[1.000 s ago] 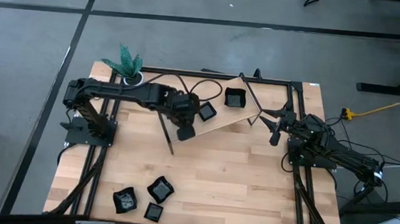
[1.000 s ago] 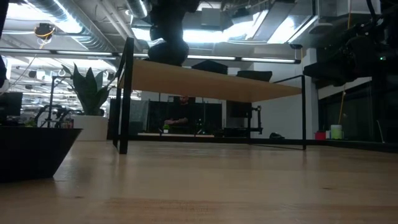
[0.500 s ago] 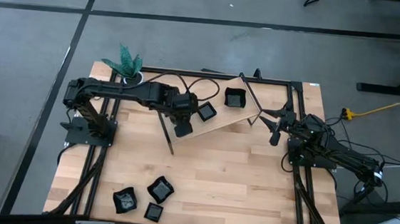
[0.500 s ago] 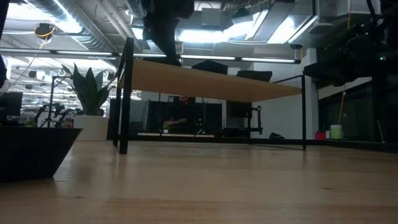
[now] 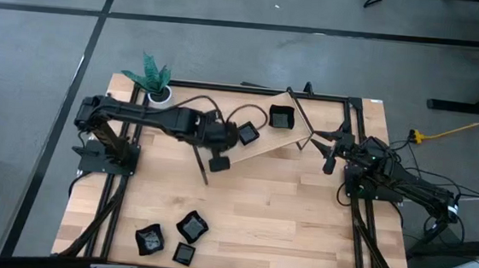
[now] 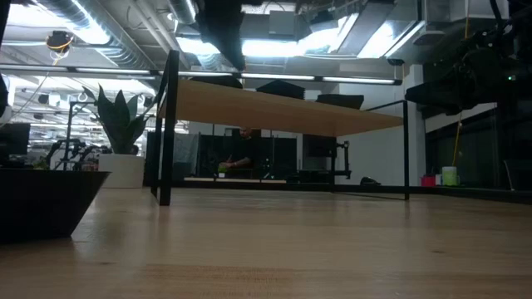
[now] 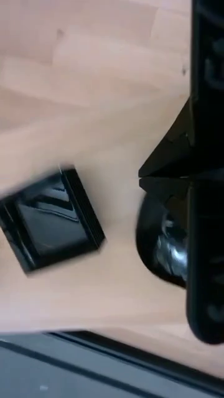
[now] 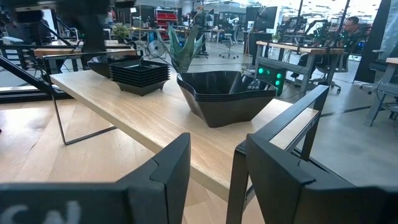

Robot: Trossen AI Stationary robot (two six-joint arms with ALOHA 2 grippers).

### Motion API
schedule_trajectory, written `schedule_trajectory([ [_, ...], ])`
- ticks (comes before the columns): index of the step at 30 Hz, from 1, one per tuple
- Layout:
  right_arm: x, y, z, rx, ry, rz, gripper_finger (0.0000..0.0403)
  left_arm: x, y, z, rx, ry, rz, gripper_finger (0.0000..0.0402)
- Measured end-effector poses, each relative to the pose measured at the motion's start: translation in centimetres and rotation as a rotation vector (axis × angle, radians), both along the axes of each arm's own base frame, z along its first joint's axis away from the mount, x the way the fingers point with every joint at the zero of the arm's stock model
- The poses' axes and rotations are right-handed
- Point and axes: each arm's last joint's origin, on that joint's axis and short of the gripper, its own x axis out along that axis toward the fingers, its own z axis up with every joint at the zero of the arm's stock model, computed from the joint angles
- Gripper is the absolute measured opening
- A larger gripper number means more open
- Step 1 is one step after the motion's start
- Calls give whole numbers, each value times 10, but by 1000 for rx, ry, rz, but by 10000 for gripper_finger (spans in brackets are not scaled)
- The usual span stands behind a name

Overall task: Pick & Place Mini shaped plates
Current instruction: Stack the black leaf-shaped plate on top of the black leaf-shaped plate on the shelf

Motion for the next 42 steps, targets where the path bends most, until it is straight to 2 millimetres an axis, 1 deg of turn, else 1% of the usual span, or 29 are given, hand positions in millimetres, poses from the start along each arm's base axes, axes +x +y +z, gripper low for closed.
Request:
schedule_trajectory([
  [7,0,0,0,0,-1,0,154,0,-34,1,21,-17,-106,2],
  [16,0,0,0,0,0,0,154,-10,-90,1,-80,-29,-226,2],
  [19,0,0,0,0,-1,0,154,-16,-108,0,-121,-30,-229,3],
  [24,0,0,0,0,-1,0,154,-30,-130,-3,-189,3,-155,3],
  [30,0,0,0,0,0,0,154,-51,-150,-7,-277,61,22,2],
  [34,0,0,0,0,-1,0,154,-65,-167,-8,-357,89,132,2],
  [38,0,0,0,0,0,0,154,-78,-185,-8,-422,90,212,3],
  [42,0,0,0,0,0,0,154,-90,-197,-9,-456,98,289,2],
])
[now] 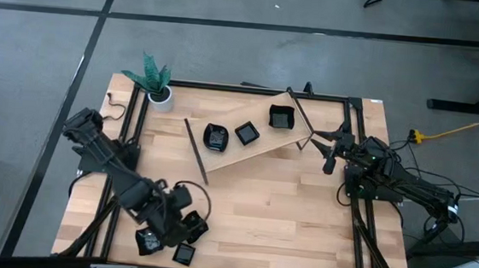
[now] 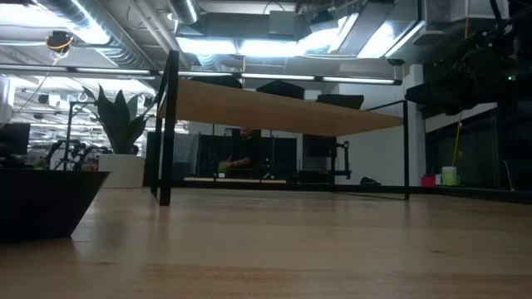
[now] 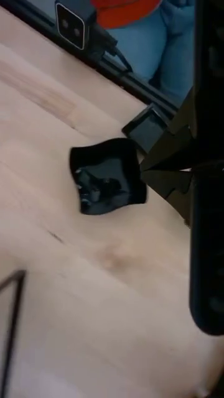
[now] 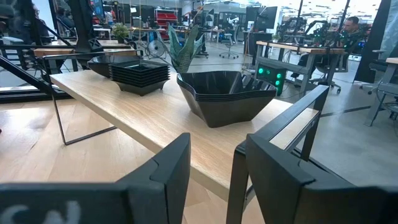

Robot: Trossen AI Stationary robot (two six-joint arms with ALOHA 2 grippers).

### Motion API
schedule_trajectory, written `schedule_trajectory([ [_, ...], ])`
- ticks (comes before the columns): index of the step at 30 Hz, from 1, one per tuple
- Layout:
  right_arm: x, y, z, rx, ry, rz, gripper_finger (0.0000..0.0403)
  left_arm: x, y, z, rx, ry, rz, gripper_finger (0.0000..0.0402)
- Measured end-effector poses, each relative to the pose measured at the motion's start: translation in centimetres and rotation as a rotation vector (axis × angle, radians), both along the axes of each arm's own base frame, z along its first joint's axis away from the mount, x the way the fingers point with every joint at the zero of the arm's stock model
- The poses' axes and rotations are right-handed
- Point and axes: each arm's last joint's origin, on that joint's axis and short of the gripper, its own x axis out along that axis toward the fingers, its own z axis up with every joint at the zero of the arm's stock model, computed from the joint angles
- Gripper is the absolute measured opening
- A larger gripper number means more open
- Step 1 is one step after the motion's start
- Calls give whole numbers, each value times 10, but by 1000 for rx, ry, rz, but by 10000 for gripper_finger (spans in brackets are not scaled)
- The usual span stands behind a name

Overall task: Pick & Place Mini shaped plates
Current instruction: Stack the black leaf-shaped plate on top of the black leaf-shaped plate on the shelf

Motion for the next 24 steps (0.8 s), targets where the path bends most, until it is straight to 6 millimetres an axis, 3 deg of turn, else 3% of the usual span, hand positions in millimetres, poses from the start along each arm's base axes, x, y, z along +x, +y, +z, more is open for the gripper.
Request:
schedule_trajectory([
  [13,0,0,0,0,0,0,154,-20,-21,-3,-87,41,215,6],
  [24,0,0,0,0,0,0,154,-9,-45,-46,-50,253,161,48],
])
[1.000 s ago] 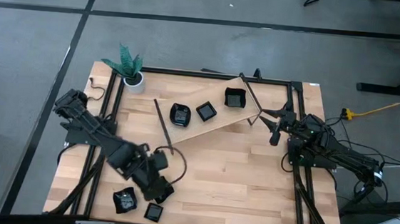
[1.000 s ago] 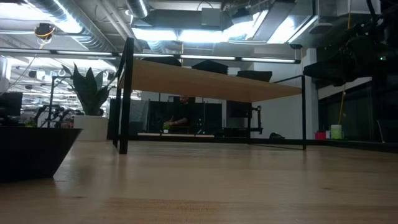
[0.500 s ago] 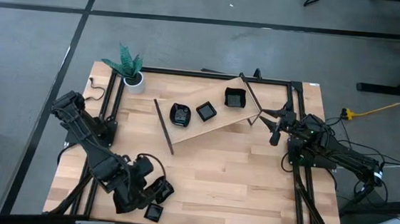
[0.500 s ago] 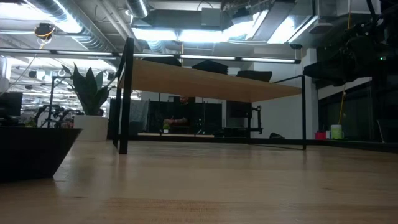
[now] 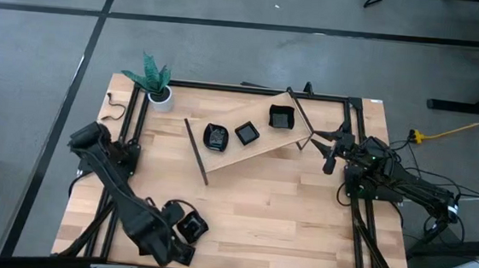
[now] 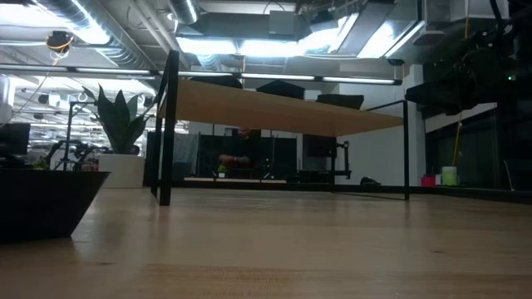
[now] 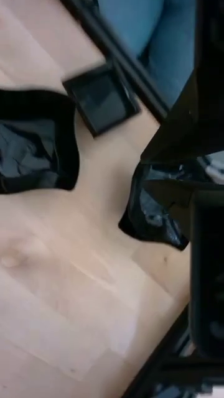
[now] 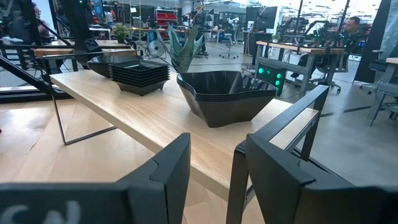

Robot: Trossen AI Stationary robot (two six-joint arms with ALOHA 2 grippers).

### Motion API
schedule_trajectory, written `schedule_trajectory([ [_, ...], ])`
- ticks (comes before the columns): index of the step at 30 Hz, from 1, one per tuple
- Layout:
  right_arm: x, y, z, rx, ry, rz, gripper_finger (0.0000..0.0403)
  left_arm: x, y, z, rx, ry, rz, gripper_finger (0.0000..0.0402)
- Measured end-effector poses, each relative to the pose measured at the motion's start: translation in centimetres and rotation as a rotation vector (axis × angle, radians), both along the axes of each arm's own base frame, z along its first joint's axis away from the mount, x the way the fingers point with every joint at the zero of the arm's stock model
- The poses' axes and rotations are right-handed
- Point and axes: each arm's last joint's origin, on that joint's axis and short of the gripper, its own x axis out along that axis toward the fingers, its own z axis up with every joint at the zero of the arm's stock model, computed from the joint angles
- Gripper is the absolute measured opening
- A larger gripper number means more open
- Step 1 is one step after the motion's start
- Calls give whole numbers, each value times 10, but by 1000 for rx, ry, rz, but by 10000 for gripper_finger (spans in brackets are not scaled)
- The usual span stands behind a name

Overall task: Pick & Place Mini shaped plates
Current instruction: Stack the black leaf-shaped plate on top of the black leaf-shaped plate on the shelf

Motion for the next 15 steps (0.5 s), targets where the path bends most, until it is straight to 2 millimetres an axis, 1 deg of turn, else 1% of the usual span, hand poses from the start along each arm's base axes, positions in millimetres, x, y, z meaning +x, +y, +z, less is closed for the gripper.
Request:
schedule_trajectory([
  [4,0,0,0,0,0,0,154,4,-5,-20,22,110,-22,71],
  [6,0,0,0,0,0,0,154,7,-5,-27,2,180,-32,80],
  [10,0,0,0,0,0,0,154,15,-3,-36,1,207,-78,90],
  [15,0,0,0,0,0,0,154,21,-2,-39,-52,226,-65,85],
])
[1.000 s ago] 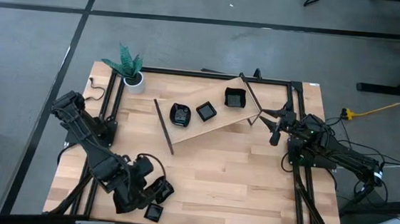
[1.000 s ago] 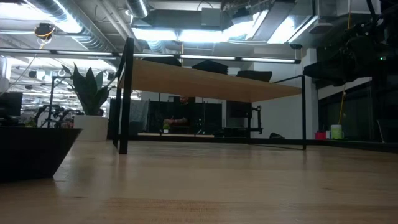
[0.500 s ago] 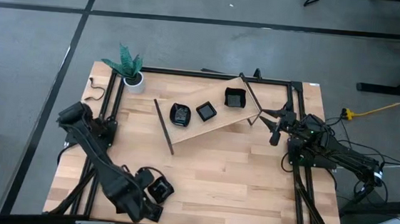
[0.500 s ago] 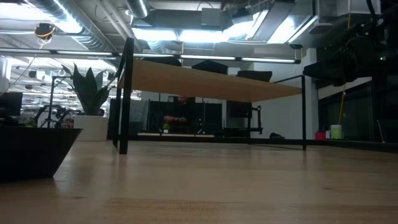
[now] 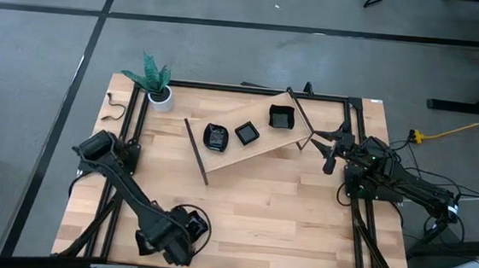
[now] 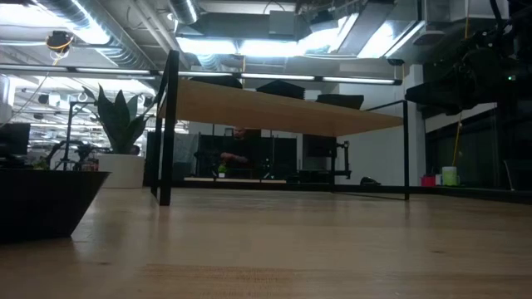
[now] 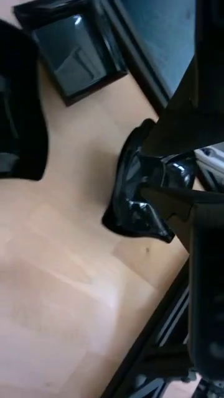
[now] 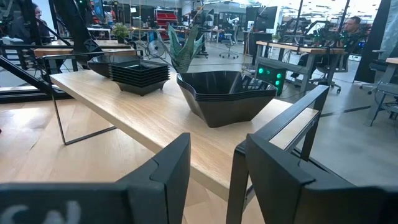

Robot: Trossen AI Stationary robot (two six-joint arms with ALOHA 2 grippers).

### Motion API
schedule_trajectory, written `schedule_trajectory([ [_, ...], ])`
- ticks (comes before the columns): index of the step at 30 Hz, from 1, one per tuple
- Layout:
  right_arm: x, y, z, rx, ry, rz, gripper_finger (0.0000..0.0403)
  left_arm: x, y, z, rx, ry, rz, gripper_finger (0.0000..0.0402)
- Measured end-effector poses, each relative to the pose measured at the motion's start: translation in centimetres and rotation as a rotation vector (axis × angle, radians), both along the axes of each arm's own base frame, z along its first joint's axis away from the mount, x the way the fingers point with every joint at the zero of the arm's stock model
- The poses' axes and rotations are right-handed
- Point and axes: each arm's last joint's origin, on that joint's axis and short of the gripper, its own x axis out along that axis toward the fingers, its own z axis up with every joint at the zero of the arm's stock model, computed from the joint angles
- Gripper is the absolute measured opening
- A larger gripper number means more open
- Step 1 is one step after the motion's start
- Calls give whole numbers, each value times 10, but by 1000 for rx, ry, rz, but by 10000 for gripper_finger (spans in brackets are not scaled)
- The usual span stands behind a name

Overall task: Pick & Place Mini shaped plates
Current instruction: Stack the black leaf-shaped plate on top of the black leaf-shaped plate on the shelf

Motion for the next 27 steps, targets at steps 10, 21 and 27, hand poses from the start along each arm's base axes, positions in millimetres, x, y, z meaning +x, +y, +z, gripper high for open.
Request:
schedule_trajectory([
  [10,0,0,0,0,0,0,154,-16,-22,0,-38,-29,-97,34],
  [21,0,0,0,0,0,0,154,-32,-47,-18,-62,-11,-2,2],
  [27,0,0,0,0,0,0,154,-37,-40,-46,-31,30,34,2],
])
